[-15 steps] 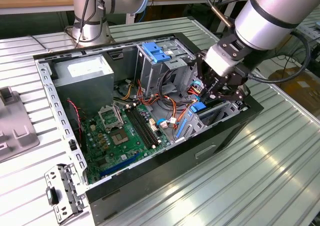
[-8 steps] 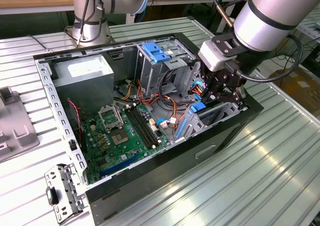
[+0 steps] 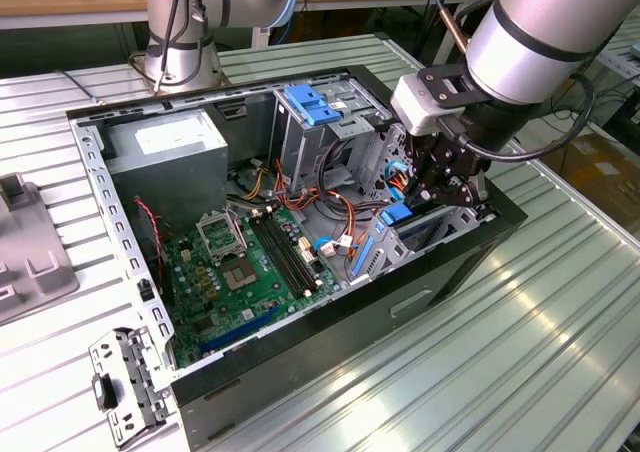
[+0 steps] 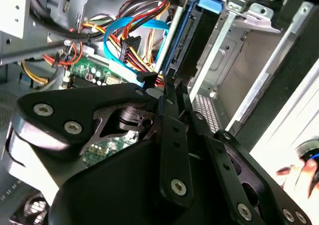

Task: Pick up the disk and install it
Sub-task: 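Insert the first disk wire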

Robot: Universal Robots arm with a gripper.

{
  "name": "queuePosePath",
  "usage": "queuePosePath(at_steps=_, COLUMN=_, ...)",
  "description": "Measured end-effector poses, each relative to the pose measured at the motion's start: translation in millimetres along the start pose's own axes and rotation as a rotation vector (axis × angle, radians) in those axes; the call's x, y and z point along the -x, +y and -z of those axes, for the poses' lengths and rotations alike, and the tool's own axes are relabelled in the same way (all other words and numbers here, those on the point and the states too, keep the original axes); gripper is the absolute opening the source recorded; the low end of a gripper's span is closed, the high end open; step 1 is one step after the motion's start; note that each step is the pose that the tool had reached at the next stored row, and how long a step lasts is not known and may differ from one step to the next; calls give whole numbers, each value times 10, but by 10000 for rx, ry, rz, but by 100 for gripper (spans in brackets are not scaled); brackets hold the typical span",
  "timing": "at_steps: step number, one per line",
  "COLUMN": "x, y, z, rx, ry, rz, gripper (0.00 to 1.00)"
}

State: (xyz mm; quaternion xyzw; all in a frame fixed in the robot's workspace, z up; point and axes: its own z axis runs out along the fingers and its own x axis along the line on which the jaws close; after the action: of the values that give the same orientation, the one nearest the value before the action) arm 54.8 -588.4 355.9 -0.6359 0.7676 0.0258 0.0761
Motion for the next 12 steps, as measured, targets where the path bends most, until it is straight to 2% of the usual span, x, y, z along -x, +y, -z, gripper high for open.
queuePosePath(at_steps=3, x=1, y=-1, z=0, rx=4, ry=-1, rz=30, gripper=17)
queuePosePath(at_steps=7, x=2, y=-9, z=-4, rx=109, ry=-42, rz=723, gripper=17)
queuePosePath(at_steps=9, x=6, y=-35, z=-11, rx=133, ry=-46, rz=884, gripper=17)
queuePosePath(at_steps=12, x=15, y=-92, z=-19, rx=135, ry=-39, rz=896, gripper=17)
